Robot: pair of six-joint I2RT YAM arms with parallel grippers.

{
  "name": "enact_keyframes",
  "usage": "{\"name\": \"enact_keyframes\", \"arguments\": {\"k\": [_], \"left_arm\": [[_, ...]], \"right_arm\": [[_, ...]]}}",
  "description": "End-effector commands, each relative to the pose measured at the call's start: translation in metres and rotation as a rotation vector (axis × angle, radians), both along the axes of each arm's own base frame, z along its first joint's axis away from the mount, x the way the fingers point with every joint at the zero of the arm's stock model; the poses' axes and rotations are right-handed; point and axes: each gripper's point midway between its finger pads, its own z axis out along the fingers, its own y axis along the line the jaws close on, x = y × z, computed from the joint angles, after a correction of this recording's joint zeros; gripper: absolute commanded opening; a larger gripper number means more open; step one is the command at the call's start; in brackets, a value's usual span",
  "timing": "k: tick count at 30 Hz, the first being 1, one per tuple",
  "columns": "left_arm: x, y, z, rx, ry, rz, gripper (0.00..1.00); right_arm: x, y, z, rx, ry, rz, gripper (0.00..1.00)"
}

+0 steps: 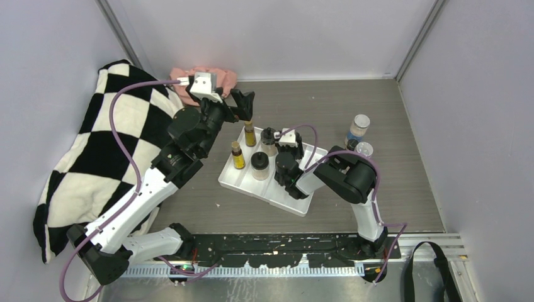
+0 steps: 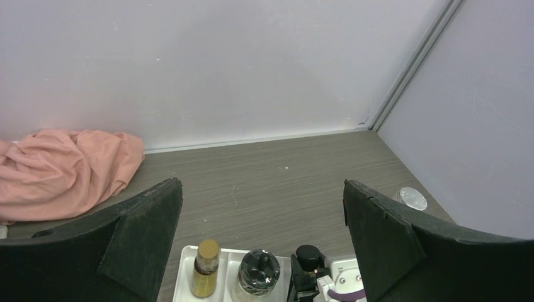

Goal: Organize the condiment bottles
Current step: Place the bottle in the storage box.

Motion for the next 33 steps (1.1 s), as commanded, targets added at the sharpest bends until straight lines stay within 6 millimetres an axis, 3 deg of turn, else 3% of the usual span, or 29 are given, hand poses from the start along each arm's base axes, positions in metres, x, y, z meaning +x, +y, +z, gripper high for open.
{"name": "enact_keyframes", "arguments": {"k": [1, 33], "left_arm": [[-0.003, 0.005, 0.018, -0.036, -0.056, 0.007, 1.0], [-0.006, 0.007, 0.012, -0.049, -0.048, 0.003, 1.0]], "right_arm": [[-0.004, 0.007, 0.01, 0.055, -0.024, -0.012, 0.01], [-0.03, 0.01, -0.015, -0.007, -0.016, -0.042, 0.01]]}}
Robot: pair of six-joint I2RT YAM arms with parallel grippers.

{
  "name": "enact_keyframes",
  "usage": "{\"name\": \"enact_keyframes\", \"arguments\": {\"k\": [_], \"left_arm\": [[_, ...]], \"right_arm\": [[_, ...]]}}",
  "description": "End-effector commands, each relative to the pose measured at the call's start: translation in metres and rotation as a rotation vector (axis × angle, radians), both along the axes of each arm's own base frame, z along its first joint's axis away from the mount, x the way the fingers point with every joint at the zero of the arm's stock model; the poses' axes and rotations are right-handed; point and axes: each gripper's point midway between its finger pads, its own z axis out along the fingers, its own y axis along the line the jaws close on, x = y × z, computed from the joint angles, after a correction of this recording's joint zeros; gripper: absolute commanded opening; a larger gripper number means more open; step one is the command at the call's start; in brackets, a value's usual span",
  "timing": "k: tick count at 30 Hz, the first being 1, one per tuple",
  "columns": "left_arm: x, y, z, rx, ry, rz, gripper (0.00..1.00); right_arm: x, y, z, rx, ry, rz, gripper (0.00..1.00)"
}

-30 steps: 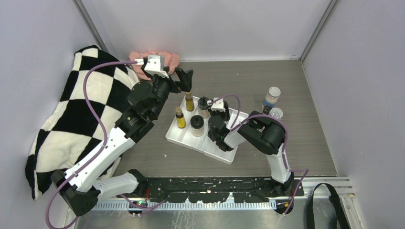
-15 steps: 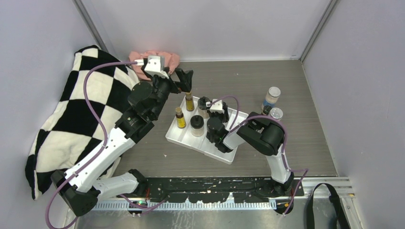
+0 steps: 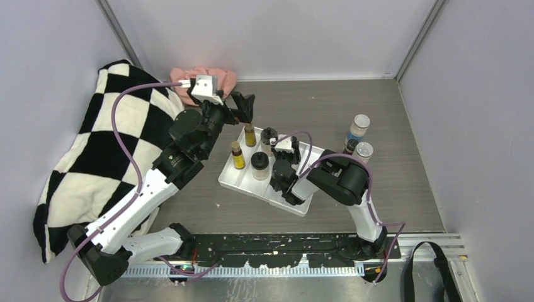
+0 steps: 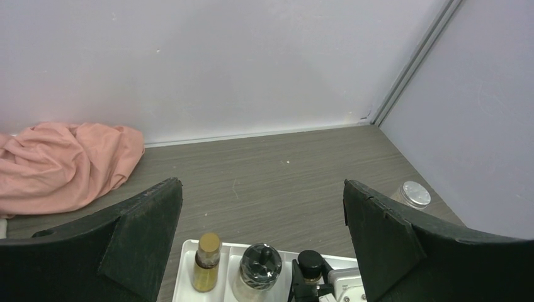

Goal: Organize the condiment bottles
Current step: Place the bottle in the storage box.

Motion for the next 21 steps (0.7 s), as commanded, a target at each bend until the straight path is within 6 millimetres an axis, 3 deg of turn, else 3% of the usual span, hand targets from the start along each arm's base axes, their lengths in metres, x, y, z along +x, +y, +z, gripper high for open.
{"name": "enact_keyframes", "arguments": {"k": [1, 21], "left_arm": [[-0.007, 0.007, 0.022, -0.056, -0.061, 0.003, 1.0], [-0.009, 0.012, 0.013, -0.058, -0.05, 0.017, 1.0]], "right_arm": [[-0.011, -0.002, -0.017, -0.002, 0.012, -0.018, 0.01], [-0.025, -0.004, -0.032, 0.002, 0.029, -0.008, 0.01]]}}
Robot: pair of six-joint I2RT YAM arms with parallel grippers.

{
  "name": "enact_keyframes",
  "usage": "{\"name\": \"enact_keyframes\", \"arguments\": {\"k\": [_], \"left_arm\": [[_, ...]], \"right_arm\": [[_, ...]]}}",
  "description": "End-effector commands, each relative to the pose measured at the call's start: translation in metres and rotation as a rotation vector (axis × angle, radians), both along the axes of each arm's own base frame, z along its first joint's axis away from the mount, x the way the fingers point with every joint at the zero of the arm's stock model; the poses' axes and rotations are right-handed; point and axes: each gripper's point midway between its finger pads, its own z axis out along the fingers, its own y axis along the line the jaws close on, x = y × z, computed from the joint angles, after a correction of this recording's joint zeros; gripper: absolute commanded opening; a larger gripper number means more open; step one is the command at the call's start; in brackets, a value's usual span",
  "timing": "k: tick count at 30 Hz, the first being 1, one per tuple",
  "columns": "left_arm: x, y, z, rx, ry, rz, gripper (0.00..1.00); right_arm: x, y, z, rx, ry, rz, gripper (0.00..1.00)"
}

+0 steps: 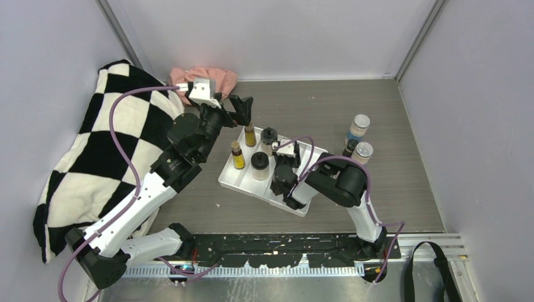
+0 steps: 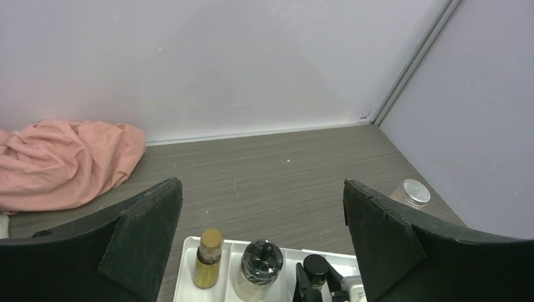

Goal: Organize the condiment bottles
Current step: Place the bottle in the storage box.

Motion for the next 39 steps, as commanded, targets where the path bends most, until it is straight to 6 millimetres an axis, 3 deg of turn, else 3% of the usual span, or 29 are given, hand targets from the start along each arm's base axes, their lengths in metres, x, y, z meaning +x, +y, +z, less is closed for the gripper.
{"name": "enact_keyframes", "arguments": {"k": [1, 6, 25, 29, 39], "left_arm": [[-0.004, 0.008, 0.017, -0.055, -0.048, 0.017, 1.0], [-0.005, 0.009, 0.014, -0.057, -0.045, 0.021, 1.0], [-0.007, 0.014, 0.009, -0.057, -0.041, 0.034, 1.0], [-0.007, 0.015, 0.008, -0.058, -0.041, 0.036, 1.0], [-0.01, 0.017, 0.004, -0.066, -0.035, 0.033, 1.0]], "right_arm": [[-0.011, -0.004, -0.032, -0.053, 0.058, -0.005, 0.01], [-0.012, -0.005, -0.036, -0.056, 0.062, -0.013, 0.03], [-0.019, -0.001, -0.04, -0.063, 0.066, -0.018, 0.29], [-0.021, 0.001, -0.039, -0.069, 0.067, -0.019, 0.38], [-0.033, 0.006, -0.039, -0.074, 0.069, -0.019, 0.44]]}}
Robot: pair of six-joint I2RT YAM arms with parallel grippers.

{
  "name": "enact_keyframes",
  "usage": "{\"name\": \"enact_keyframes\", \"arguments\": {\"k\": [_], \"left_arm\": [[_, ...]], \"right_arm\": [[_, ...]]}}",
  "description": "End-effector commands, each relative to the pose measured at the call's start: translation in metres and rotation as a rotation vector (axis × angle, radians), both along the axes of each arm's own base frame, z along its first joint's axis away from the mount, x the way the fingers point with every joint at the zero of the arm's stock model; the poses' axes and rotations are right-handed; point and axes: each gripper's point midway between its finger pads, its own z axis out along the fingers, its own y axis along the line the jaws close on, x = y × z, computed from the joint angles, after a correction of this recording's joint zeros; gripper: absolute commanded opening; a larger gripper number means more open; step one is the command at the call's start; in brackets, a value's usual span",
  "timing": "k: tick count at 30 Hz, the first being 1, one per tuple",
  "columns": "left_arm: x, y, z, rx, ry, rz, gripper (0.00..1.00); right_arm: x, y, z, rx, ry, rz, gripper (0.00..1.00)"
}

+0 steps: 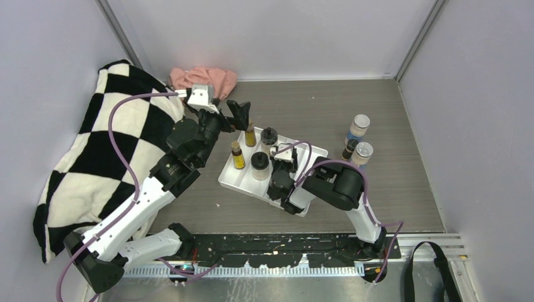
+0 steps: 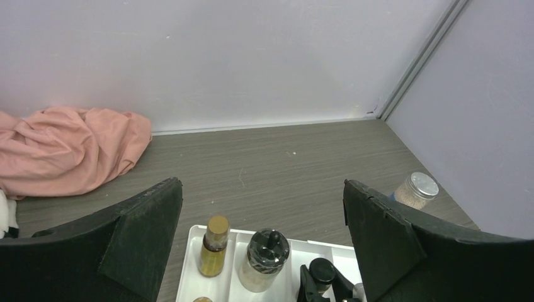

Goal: Organize the condiment bottles
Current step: Place the bottle in the storage box.

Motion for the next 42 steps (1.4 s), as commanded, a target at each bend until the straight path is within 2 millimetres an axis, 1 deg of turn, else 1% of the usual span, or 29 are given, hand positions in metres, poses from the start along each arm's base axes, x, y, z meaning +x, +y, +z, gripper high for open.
{"name": "enact_keyframes", "arguments": {"k": [1, 4, 8, 9, 14, 17, 18, 19, 31, 36, 42], "left_arm": [[-0.007, 0.01, 0.02, -0.07, -0.052, 0.016, 1.0], [-0.008, 0.011, 0.019, -0.071, -0.05, 0.016, 1.0], [-0.011, 0.012, 0.017, -0.069, -0.045, 0.014, 1.0], [-0.011, 0.013, 0.017, -0.069, -0.045, 0.014, 1.0], [-0.014, 0.015, 0.015, -0.065, -0.042, 0.014, 1.0], [-0.015, 0.016, 0.015, -0.065, -0.041, 0.013, 1.0], [-0.014, 0.015, 0.014, -0.065, -0.04, 0.012, 1.0], [-0.015, 0.015, 0.014, -0.065, -0.04, 0.011, 1.0], [-0.014, 0.013, 0.012, -0.061, -0.035, 0.005, 1.0], [-0.013, 0.011, 0.012, -0.061, -0.033, 0.0, 1.0], [-0.012, 0.009, 0.011, -0.059, -0.029, -0.006, 1.0]], "right_arm": [[-0.017, -0.003, -0.037, -0.104, 0.074, -0.01, 0.44], [-0.02, -0.004, -0.038, -0.106, 0.076, -0.02, 0.47], [-0.021, -0.006, -0.039, -0.107, 0.077, -0.03, 0.47], [-0.021, -0.007, -0.039, -0.106, 0.077, -0.034, 0.5], [-0.023, -0.009, -0.04, -0.098, 0.076, -0.049, 0.53], [-0.024, -0.008, -0.041, -0.099, 0.077, -0.05, 0.62], [-0.024, -0.007, -0.04, -0.098, 0.076, -0.049, 0.66], [-0.024, -0.007, -0.04, -0.097, 0.076, -0.048, 0.67], [-0.026, -0.011, -0.034, -0.087, 0.072, -0.068, 0.68], [-0.026, -0.013, -0.019, -0.06, 0.059, -0.07, 0.68], [-0.025, -0.009, -0.002, -0.048, 0.047, -0.057, 0.68]]}}
